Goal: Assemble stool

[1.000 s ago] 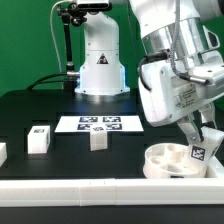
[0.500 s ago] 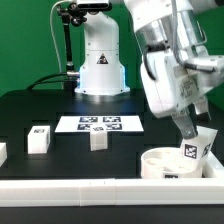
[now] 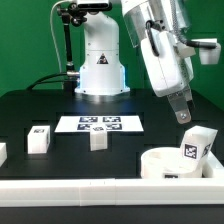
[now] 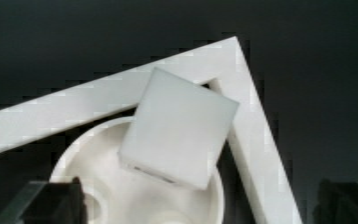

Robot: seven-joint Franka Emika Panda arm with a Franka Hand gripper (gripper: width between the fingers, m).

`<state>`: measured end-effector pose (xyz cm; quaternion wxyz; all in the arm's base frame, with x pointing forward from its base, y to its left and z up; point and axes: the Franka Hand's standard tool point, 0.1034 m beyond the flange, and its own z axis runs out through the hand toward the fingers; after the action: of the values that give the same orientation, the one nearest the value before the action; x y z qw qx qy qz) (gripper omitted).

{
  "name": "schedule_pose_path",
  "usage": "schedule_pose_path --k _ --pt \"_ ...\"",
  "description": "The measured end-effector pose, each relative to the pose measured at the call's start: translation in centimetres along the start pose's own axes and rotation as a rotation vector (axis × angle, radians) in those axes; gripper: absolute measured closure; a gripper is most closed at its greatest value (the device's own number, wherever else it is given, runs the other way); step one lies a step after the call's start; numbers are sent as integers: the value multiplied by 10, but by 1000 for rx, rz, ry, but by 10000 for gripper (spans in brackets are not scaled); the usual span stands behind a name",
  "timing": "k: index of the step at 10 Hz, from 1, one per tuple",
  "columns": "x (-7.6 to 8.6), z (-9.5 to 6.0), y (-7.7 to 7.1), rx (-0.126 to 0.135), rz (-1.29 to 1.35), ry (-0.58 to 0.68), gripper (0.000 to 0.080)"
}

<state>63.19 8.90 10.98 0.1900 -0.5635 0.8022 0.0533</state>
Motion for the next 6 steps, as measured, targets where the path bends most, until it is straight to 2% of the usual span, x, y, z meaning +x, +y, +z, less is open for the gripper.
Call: schedule_pose_path --k 3,4,6 --pt "1 0 1 -2 -32 2 151" --pt "6 0 4 -8 -140 7 151" --pt "29 -3 10 -56 -456 11 151"
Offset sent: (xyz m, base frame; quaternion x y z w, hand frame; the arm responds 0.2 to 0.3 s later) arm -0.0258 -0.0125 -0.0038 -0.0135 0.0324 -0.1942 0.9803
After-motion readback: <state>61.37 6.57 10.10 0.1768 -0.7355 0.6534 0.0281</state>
